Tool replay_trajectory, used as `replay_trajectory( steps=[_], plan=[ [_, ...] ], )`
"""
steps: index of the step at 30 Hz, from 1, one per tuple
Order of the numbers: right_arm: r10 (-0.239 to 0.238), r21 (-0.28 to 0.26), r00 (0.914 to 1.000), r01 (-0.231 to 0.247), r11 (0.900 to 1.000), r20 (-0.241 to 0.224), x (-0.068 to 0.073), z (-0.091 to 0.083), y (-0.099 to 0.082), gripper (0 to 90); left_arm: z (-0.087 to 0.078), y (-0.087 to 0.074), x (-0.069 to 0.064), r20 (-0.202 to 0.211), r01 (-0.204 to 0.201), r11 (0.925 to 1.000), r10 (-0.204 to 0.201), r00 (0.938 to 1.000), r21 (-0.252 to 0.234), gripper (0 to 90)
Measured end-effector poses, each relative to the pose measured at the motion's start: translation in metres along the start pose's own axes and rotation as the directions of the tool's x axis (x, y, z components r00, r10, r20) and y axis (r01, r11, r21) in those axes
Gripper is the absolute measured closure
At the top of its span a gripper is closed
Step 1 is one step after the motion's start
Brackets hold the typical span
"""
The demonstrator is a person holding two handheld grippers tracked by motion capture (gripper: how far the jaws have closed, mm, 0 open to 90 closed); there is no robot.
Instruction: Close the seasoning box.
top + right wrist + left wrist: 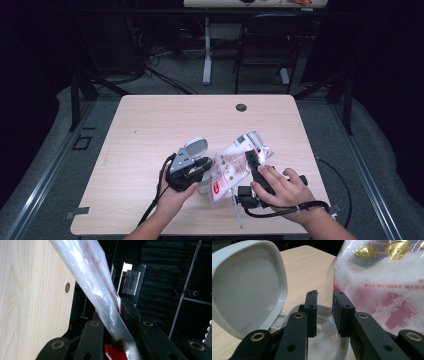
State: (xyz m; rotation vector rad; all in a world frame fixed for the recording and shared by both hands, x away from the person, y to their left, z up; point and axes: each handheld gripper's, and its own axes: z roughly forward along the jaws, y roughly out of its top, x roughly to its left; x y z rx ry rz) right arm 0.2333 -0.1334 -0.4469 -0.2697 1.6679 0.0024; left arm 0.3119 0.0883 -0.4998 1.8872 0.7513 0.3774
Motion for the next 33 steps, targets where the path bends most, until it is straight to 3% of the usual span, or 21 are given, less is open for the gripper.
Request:
replay_trajectory(
  steps=[23, 26, 27, 33],
  plan=[
    [-0.014, 0.008, 0.9999, 0.014, 0.9999, 0.005, -0.0031, -0.0005, 0.0021, 80.8, 0.0018, -0.0022, 0.0000, 0.001, 0.005, 1.0000, -0.005, 1.0000, 0.007, 74.6],
    [0.001, -0.013, 1.0000, -0.001, 0.9999, 0.004, -0.0021, 0.0013, 0.0017, 80.8, 0.0016, -0.0022, -0.0001, -0.002, 0.003, 1.0000, -0.003, 1.0000, 0.008, 74.6],
    [-0.016, 0.009, 0.9999, 0.016, 0.9998, 0.006, -0.0036, -0.0003, 0.0028, 80.8, 0.0017, -0.0022, 0.0000, -0.001, 0.003, 1.0000, -0.003, 1.0000, 0.008, 74.6],
    [-0.019, -0.006, 0.9997, 0.019, 0.9998, 0.014, -0.0032, 0.0015, 0.0034, 80.8, 0.0015, -0.0023, 0.0006, -0.001, -0.001, 0.9999, 0.001, 1.0000, 0.012, 74.7]
  ],
)
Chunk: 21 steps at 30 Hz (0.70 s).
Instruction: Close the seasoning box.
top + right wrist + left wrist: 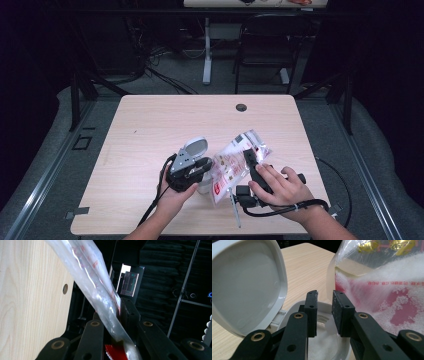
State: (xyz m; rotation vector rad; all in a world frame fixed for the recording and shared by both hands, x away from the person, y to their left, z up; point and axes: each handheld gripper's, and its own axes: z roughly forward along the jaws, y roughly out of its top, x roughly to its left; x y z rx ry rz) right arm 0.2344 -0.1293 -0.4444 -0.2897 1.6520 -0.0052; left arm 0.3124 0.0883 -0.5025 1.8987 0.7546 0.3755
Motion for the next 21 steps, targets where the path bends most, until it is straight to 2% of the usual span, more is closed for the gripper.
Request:
replay_trajectory(
  steps=[7, 9, 21],
  plan=[
    [-0.006, -0.002, 1.0000, 0.006, 1.0000, -0.006, -0.0002, 0.0020, -0.0002, 80.9, 0.0000, -0.0001, 0.0003, 0.001, 0.002, 1.0000, -0.002, 1.0000, 0.000, 74.5],
    [-0.020, 0.013, 0.9998, 0.020, 0.9997, -0.007, -0.0008, 0.0013, 0.0004, 81.1, -0.0003, 0.0001, 0.0001, 0.001, 0.002, 1.0000, -0.002, 1.0000, 0.003, 74.5],
    [-0.012, 0.007, 0.9999, 0.012, 0.9999, -0.010, 0.0010, 0.0020, -0.0004, 81.5, -0.0014, 0.0007, 0.0005, 0.004, 0.005, 1.0000, -0.005, 1.0000, -0.004, 73.7]
  ],
)
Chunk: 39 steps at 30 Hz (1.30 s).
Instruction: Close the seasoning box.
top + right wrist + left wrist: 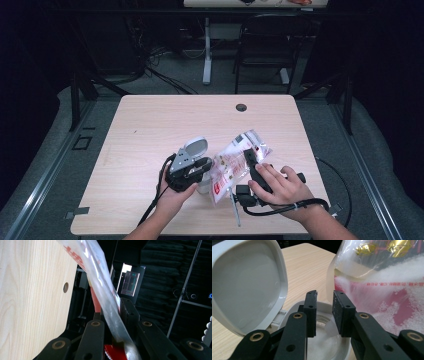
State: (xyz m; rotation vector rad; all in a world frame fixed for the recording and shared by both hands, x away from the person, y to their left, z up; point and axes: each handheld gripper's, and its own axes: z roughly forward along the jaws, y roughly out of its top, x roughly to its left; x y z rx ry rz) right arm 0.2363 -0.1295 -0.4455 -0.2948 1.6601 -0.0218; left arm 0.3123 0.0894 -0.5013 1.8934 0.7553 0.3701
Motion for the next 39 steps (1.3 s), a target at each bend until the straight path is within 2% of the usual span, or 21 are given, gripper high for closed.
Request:
replay_trajectory(
  steps=[27, 32, 33, 39],
  plan=[
    [0.023, 0.008, 0.9996, -0.023, 0.9997, -0.014, 0.0017, -0.0001, -0.0023, 82.0, 0.0002, -0.0003, 0.0002, -0.001, -0.005, 1.0000, 0.005, 1.0000, 0.002, 73.7],
    [0.054, -0.003, 0.9984, -0.054, 0.9985, -0.018, 0.0040, 0.0012, -0.0048, 82.2, 0.0004, -0.0005, 0.0002, 0.001, -0.001, 1.0000, 0.001, 1.0000, 0.003, 73.6],
    [0.047, 0.011, 0.9986, -0.047, 0.9988, -0.023, 0.0037, 0.0004, -0.0049, 82.2, 0.0004, -0.0005, 0.0003, 0.001, -0.002, 1.0000, 0.002, 1.0000, 0.005, 73.6],
    [0.089, 0.008, 0.9955, -0.089, 0.9960, -0.033, 0.0072, 0.0016, -0.0087, 82.4, 0.0003, -0.0009, 0.0011, -0.002, -0.008, 0.9999, 0.008, 1.0000, 0.015, 73.4]
  ],
)
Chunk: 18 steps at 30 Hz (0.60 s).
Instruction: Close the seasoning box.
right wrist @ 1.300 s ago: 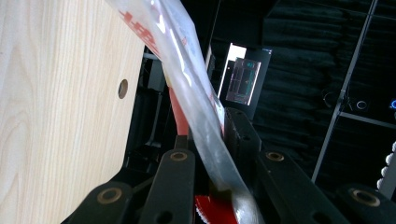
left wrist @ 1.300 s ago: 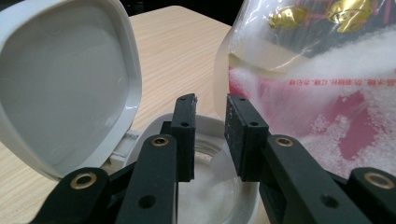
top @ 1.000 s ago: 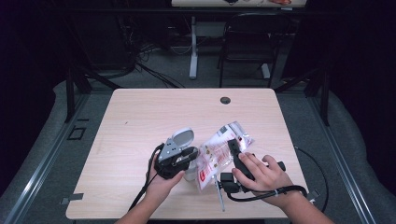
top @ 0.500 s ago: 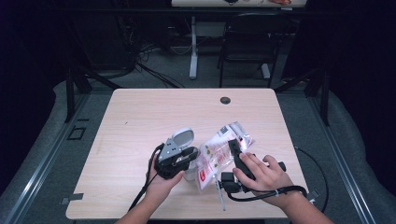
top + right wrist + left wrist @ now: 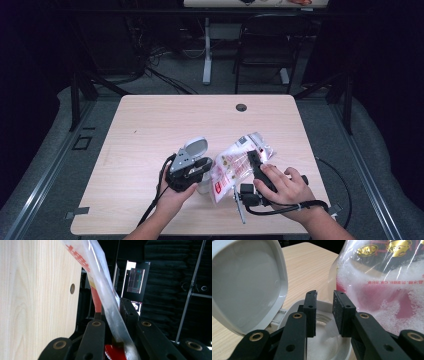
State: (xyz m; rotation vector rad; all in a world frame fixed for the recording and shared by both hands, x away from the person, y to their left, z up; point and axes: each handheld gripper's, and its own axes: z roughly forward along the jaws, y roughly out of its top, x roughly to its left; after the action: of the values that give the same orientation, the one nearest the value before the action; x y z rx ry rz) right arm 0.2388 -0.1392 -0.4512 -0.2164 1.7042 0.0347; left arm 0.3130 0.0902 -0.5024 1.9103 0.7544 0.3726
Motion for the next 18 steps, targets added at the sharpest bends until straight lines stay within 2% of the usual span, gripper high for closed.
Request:
replay_trajectory(
  steps=[5, 6, 9, 14, 15, 16, 18],
  plan=[
    [0.041, -0.001, 0.9991, -0.041, 0.9992, -0.012, 0.005, 0.001, -0.004, 82.5, 0.000, -0.001, 0.000, 0.007, 0.007, 1.0000, -0.007, 0.9999, -0.001, 73.1],
    [0.036, 0.007, 0.9993, -0.036, 0.9993, -0.014, 0.005, 0.001, -0.005, 82.5, 0.000, -0.001, 0.000, 0.008, 0.008, 1.0000, -0.008, 0.9999, -0.001, 73.1],
    [0.070, 0.008, 0.9973, -0.069, 0.9976, -0.023, 0.010, 0.003, -0.008, 82.7, 0.000, -0.001, -0.001, 0.005, 0.007, 1.0000, -0.007, 1.0000, -0.002, 73.1],
    [0.086, 0.001, 0.9961, -0.086, 0.9963, -0.016, 0.014, 0.004, -0.010, 82.8, 0.001, -0.001, -0.001, 0.005, 0.007, 1.0000, -0.007, 1.0000, -0.001, 73.0],
    [0.075, 0.018, 0.9970, -0.075, 0.9970, -0.015, 0.014, 0.003, -0.010, 82.9, 0.001, -0.001, 0.000, 0.008, 0.006, 1.0000, -0.006, 0.9999, -0.002, 73.0],
    [0.092, 0.010, 0.9957, -0.092, 0.9958, -0.013, 0.015, 0.004, -0.010, 82.9, 0.001, -0.001, 0.000, 0.009, 0.007, 1.0000, -0.007, 0.9999, -0.002, 73.0],
    [0.088, 0.000, 0.9961, -0.088, 0.9961, -0.004, 0.015, 0.004, -0.010, 82.9, 0.001, -0.001, 0.000, 0.009, 0.007, 1.0000, -0.007, 0.9999, -0.002, 73.0]
  ],
)
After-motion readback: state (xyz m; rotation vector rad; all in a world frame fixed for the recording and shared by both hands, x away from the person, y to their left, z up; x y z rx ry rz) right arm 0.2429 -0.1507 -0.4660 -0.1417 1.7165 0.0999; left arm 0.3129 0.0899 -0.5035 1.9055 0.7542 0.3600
